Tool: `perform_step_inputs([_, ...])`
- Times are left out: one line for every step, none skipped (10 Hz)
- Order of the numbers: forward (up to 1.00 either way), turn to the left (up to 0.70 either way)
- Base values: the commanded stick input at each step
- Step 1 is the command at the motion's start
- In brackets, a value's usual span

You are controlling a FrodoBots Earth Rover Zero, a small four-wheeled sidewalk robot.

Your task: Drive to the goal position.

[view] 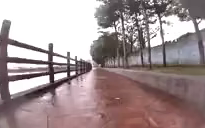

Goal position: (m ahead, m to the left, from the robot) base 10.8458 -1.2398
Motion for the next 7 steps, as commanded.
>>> perform_step_inputs([1.0,0.0])
perform_step_inputs([1.0,0.0])
perform_step_inputs([1.0,0.0])
perform_step_inputs([0.37,0.0])
perform_step_inputs([0.0,0.0])
perform_step_inputs([0.0,0.0])
perform_step_inputs([0.0,0.0])
